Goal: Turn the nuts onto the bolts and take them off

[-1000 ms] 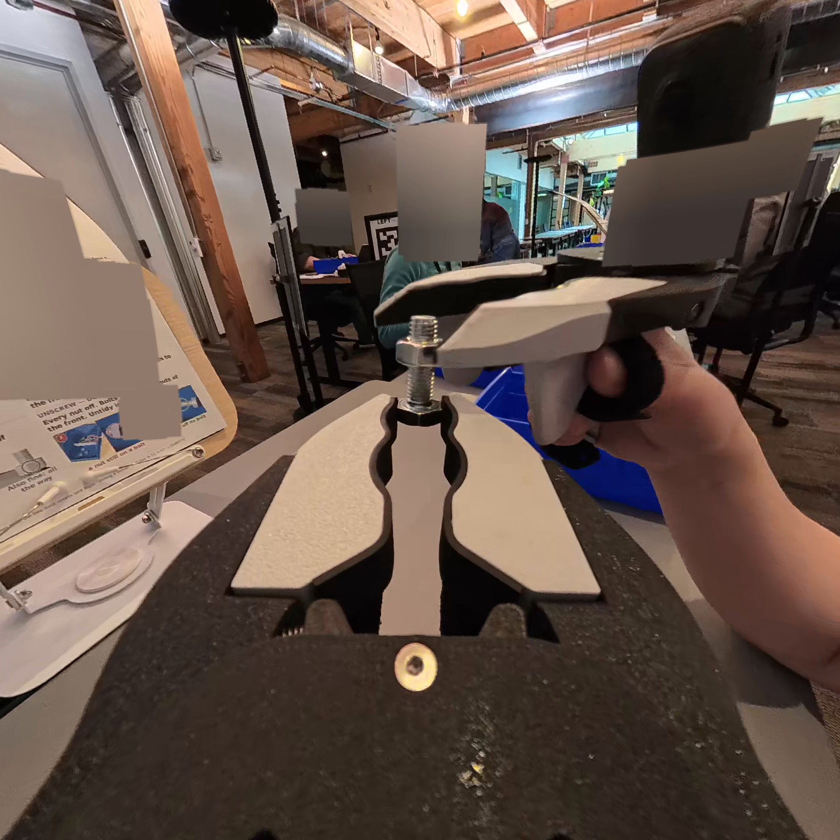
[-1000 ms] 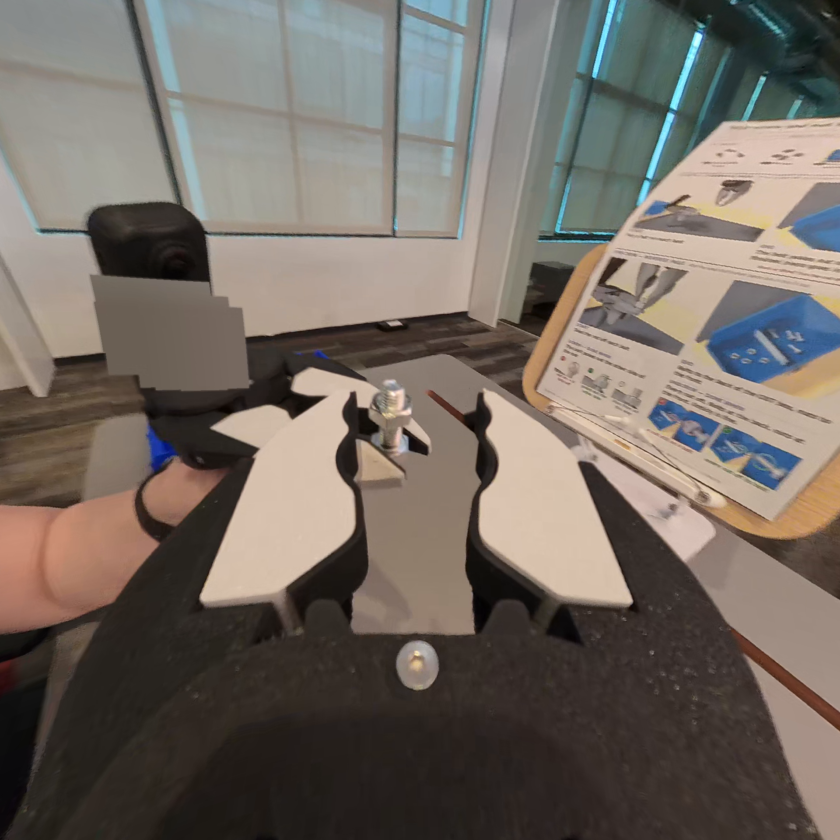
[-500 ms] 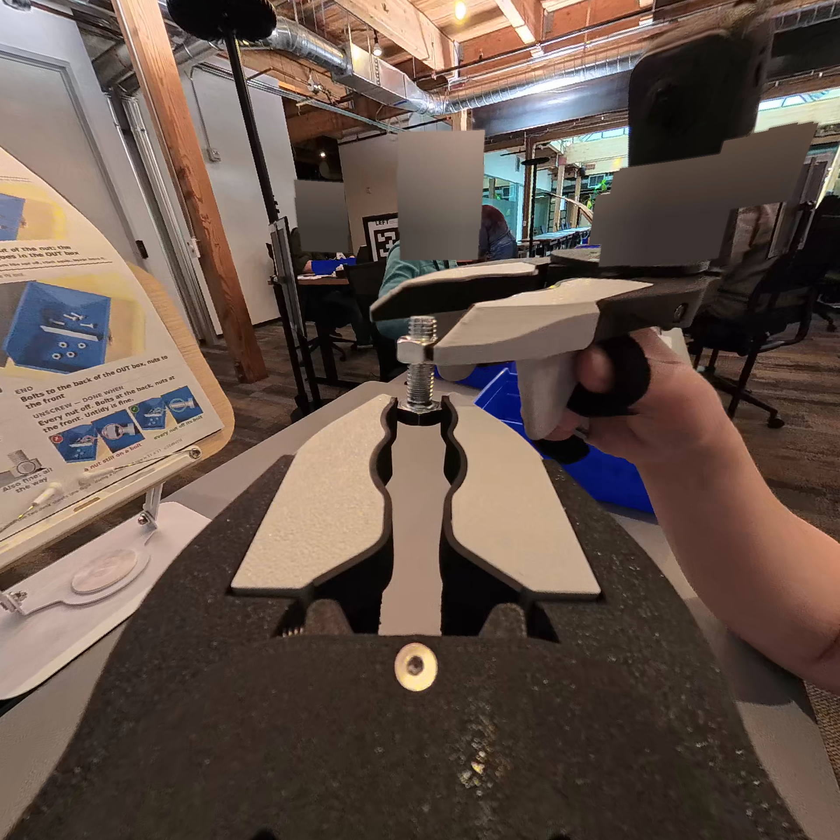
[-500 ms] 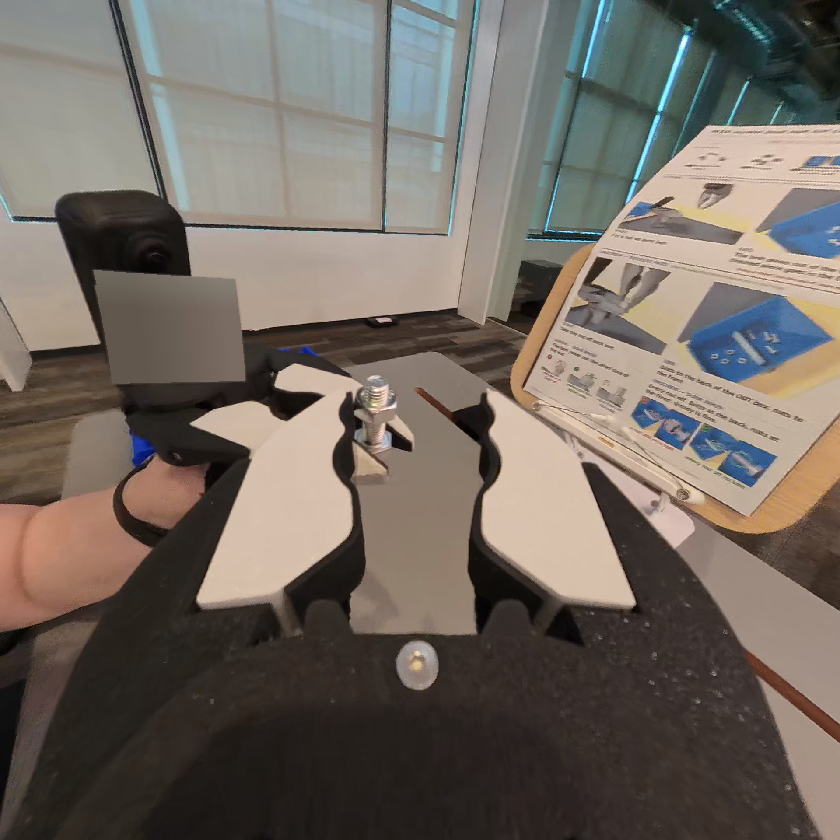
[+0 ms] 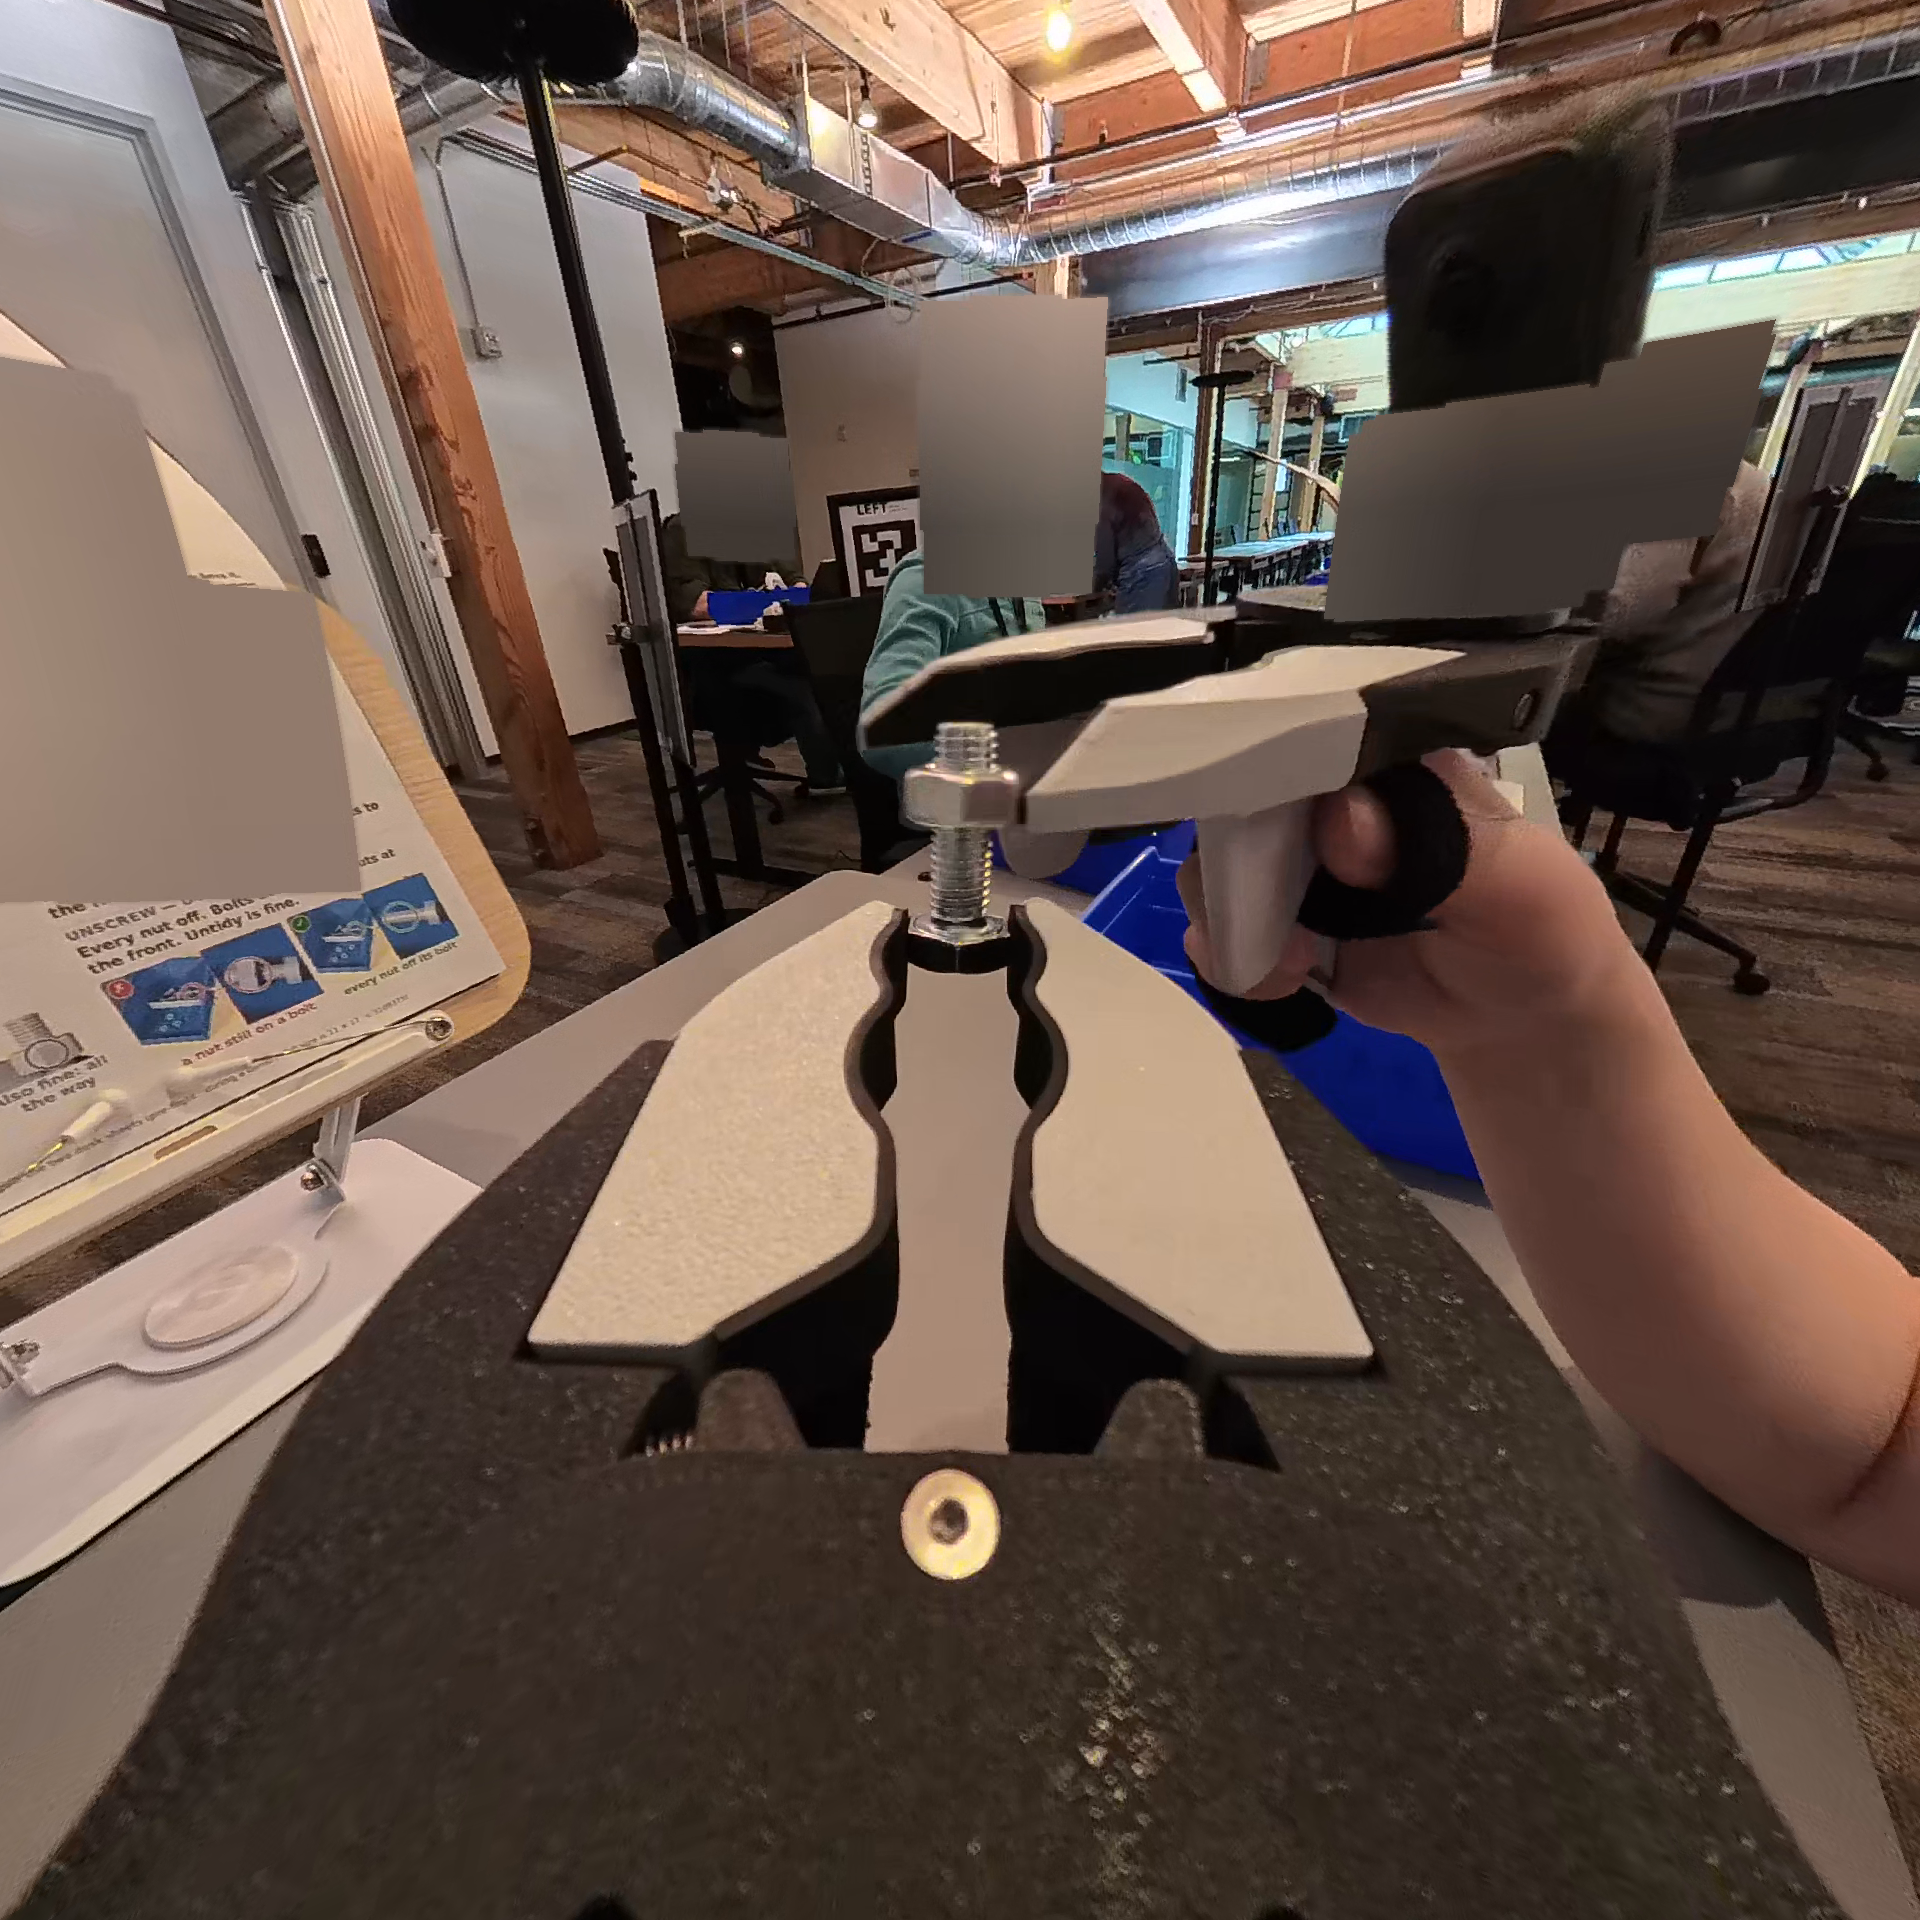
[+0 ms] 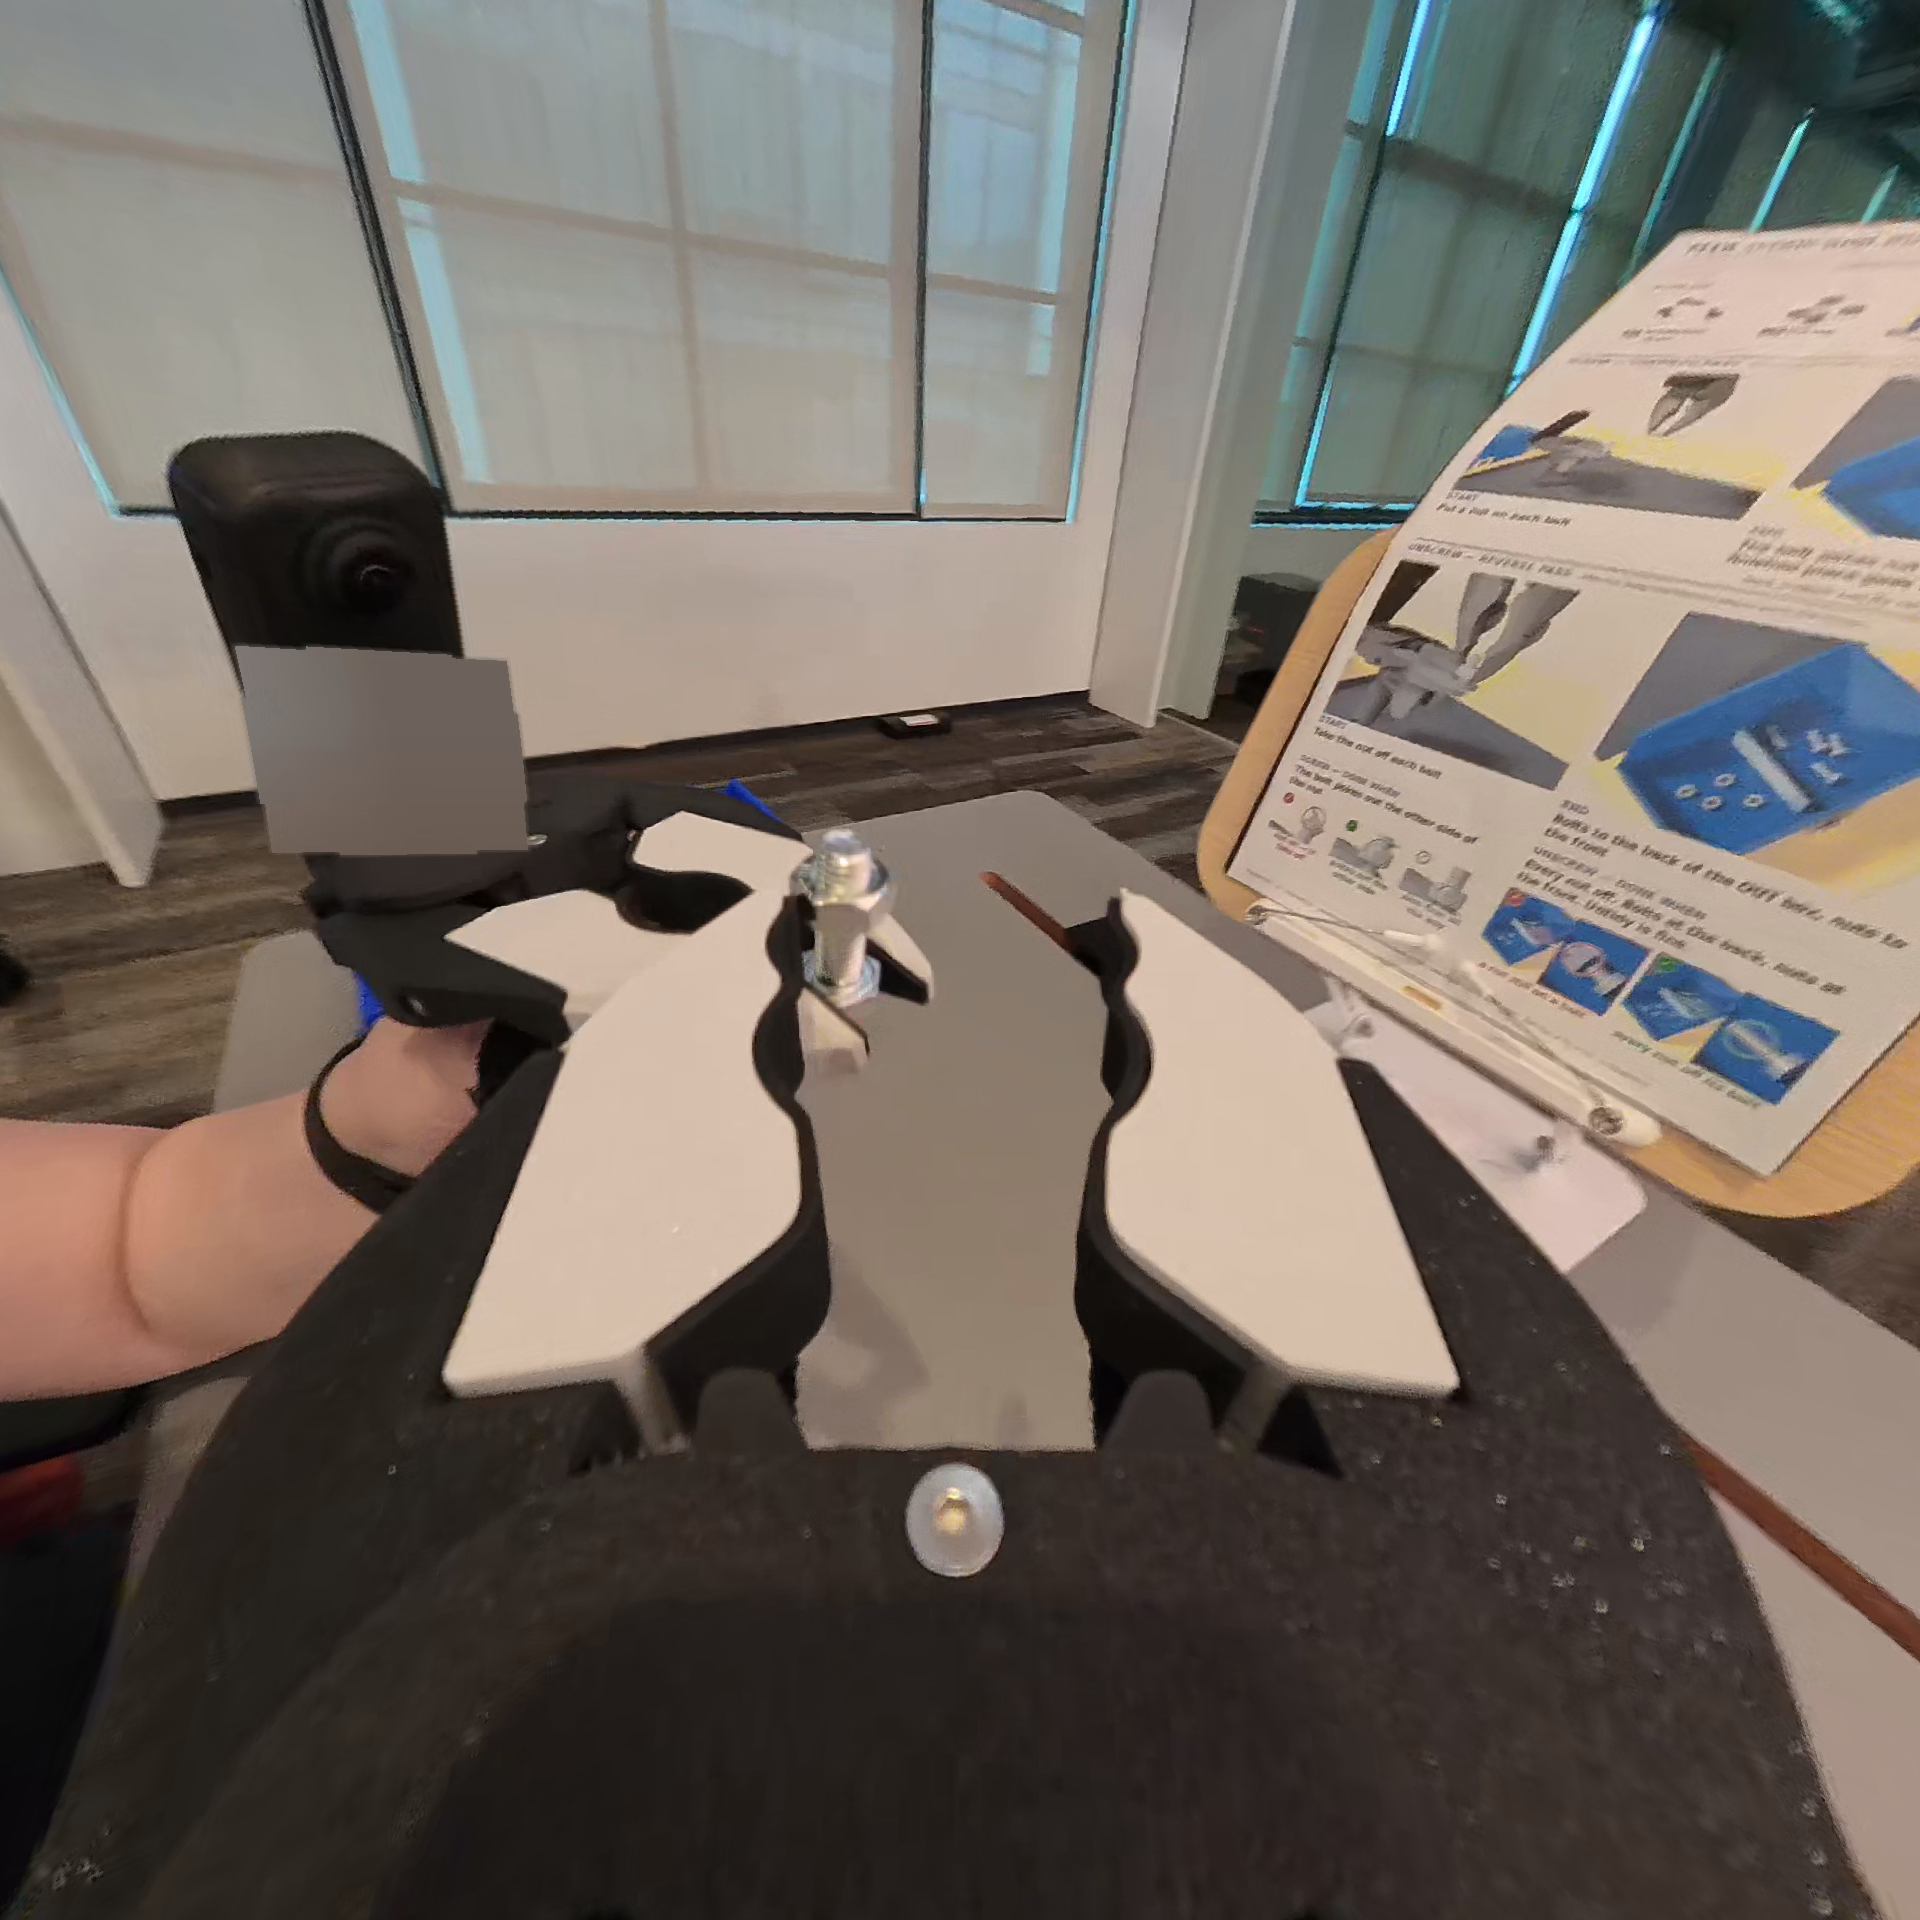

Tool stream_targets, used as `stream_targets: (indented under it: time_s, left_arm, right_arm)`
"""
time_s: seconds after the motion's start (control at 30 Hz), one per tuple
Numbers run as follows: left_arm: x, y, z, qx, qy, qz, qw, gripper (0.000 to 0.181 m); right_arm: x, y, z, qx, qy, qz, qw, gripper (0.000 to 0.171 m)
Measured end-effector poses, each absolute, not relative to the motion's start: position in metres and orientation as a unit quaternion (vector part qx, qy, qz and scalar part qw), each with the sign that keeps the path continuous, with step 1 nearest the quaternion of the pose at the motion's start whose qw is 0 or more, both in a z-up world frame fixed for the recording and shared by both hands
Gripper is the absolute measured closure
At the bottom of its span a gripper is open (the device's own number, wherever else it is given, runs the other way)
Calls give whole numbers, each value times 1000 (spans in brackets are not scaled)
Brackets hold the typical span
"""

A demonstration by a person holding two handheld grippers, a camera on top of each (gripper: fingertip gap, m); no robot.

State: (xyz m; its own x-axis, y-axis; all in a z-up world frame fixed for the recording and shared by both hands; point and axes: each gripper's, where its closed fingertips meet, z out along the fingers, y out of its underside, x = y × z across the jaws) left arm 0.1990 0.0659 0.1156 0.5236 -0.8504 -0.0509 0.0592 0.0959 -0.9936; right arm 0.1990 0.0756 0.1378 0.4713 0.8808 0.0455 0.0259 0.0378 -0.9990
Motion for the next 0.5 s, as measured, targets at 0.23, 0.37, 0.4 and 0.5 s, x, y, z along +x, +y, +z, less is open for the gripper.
stream_targets:
  time_s: [0.23, 0.37, 0.4, 0.5]
  left_arm:
    - [197, 68, 116, -577, 340, -352, 653, 163]
    - [201, 65, 114, -577, 346, -350, 652, 163]
    - [200, 65, 115, -577, 346, -349, 653, 163]
    - [196, 67, 118, -576, 339, -354, 654, 163]
  right_arm:
    - [197, 69, 144, -584, -376, 384, 608, 122]
    - [192, 74, 137, -593, -384, 354, 612, 120]
    - [195, 74, 137, -595, -383, 362, 607, 118]
    - [206, 81, 139, -601, -359, 376, 607, 124]
